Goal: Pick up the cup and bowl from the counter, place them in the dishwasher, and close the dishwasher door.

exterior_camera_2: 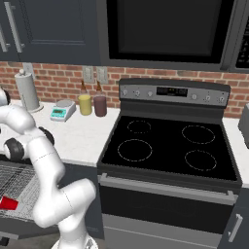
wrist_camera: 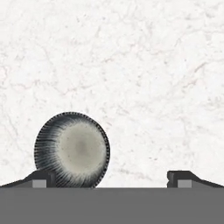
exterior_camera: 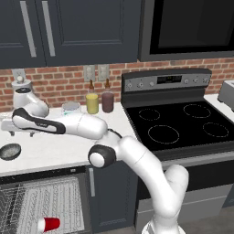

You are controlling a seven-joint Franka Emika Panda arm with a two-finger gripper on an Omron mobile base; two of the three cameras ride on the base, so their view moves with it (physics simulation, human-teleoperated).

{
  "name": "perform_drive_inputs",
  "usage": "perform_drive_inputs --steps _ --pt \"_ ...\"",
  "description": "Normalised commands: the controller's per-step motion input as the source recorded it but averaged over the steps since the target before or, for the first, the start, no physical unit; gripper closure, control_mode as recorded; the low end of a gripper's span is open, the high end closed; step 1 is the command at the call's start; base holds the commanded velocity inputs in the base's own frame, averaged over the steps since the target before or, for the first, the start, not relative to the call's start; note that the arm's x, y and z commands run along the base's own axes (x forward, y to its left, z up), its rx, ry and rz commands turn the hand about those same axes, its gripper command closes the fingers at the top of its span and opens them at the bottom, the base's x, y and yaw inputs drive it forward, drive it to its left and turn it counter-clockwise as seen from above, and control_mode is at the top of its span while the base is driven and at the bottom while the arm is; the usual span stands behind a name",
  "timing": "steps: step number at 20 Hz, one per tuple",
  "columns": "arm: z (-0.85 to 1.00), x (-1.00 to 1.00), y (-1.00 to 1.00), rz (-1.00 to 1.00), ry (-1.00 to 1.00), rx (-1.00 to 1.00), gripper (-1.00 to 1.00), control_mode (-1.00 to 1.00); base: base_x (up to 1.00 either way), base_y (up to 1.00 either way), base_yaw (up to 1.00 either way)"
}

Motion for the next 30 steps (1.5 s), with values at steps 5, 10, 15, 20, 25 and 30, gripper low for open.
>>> perform_drive_inputs --steps 5,10,15,20,25,30 --pt "-0.51 0.04 0.02 0.06 0.0 0.29 -1.0 -1.0 0.0 0.0 0.0" --pt "-0.19 0.21 0.24 0.0 0.01 0.07 -1.0 -1.0 0.0 0.0 0.0" --pt "-0.08 0.16 0.36 0.04 0.09 -0.02 -1.0 -1.0 0.0 0.0 0.0" --pt "-0.11 0.03 0.3 0.06 0.02 -0.08 -1.0 -1.0 0.0 0.0 0.0" --pt "-0.01 0.01 0.11 0.02 0.04 -0.13 -1.0 -1.0 0.0 0.0 0.0" --pt "-0.04 0.0 0.0 0.0 0.18 -0.17 -1.0 -1.0 0.0 0.0 0.0"
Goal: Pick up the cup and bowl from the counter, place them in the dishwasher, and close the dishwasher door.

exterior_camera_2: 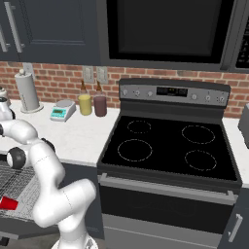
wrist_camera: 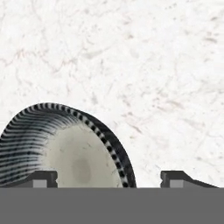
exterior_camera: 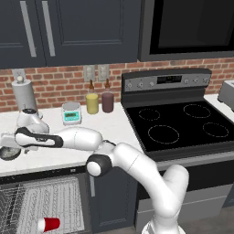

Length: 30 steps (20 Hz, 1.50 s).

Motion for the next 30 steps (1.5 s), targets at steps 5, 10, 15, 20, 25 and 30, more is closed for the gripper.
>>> perform_drive_inputs --steps 5,10,15,20,25,30 --pt "-0.13 0.07 0.03 0.0 0.16 -0.07 -1.0 -1.0 0.0 0.0 0.0" --pt "0.0 0.06 0.14 0.0 0.11 0.0 -1.0 -1.0 0.0 0.0 0.0" --pt "0.0 0.0 0.25 0.0 0.12 0.0 1.0 -1.0 0.0 0.0 0.0" --pt "0.0 0.0 0.27 0.0 0.13 0.0 1.0 -1.0 0.0 0.0 0.0" --pt "0.0 0.0 0.21 0.0 0.12 -0.01 1.0 -1.0 0.0 0.0 0.0" --pt "0.01 -0.09 0.07 -0.02 0.11 -0.16 1.0 -1.0 0.0 0.0 0.0"
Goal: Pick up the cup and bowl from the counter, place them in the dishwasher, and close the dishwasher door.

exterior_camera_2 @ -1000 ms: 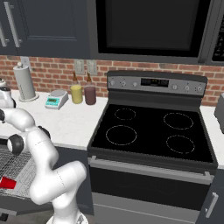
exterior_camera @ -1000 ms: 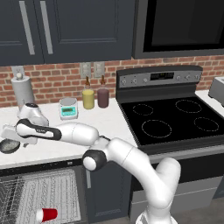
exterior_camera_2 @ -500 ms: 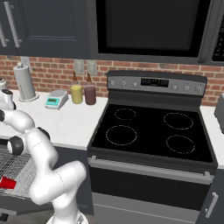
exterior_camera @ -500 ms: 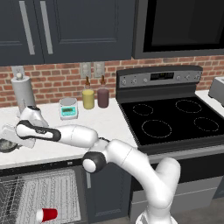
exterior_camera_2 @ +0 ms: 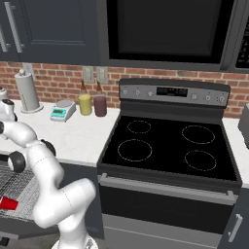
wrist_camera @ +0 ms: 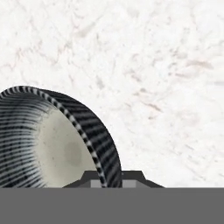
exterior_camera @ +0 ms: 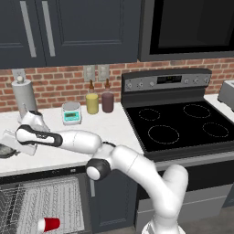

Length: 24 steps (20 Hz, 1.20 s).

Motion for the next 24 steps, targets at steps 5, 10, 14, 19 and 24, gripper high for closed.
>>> perform_drive_inputs --steps 5,10,14,19,24 --pt "0.08 -0.63 0.0 -0.03 0.0 -0.37 1.0 -1.0 0.0 0.0 0.0" --pt "0.07 -0.79 0.0 -0.02 0.0 -0.42 1.0 -1.0 0.0 0.0 0.0" --pt "0.28 -0.99 0.0 -0.02 -0.01 -0.36 1.0 -1.0 0.0 0.0 0.0" --pt "0.54 -0.89 0.0 -0.01 0.0 -0.4 1.0 -1.0 0.0 0.0 0.0" --pt "0.1 -0.8 0.0 0.0 0.0 -0.46 1.0 -1.0 0.0 0.0 0.0"
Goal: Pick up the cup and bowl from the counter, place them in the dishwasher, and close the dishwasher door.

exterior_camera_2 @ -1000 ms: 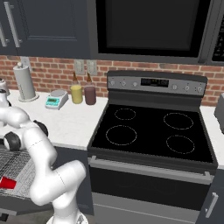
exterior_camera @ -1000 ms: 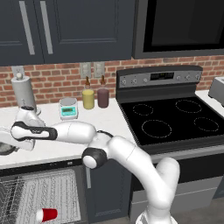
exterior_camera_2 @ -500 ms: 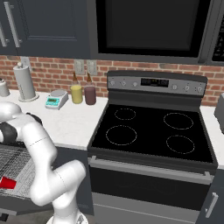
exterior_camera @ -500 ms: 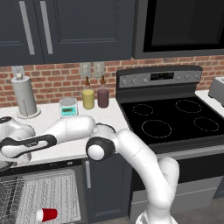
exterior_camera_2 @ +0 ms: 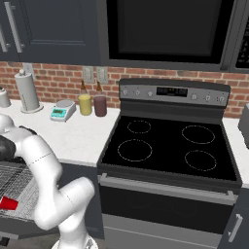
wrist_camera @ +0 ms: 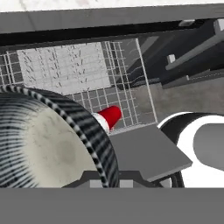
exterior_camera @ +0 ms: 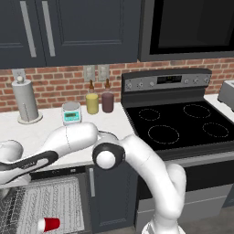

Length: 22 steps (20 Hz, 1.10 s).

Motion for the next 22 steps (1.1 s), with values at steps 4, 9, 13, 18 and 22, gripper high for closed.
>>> perform_drive_inputs --steps 4,9,13,18,22 --pt "-0.4 -0.44 0.0 0.0 0.0 -0.44 1.0 -1.0 0.0 0.0 0.0" --pt "-0.42 -0.21 -0.16 0.0 -0.11 -0.38 1.0 -1.0 0.0 0.0 0.0" --pt "-0.33 -0.02 -0.24 0.03 -0.07 -0.2 1.0 -1.0 0.0 0.0 0.0" --pt "-0.48 0.08 -0.07 0.16 0.0 0.01 1.0 -1.0 0.0 0.0 0.0" --pt "-0.44 0.03 -0.37 0.24 -0.07 0.18 1.0 -1.0 0.0 0.0 0.0"
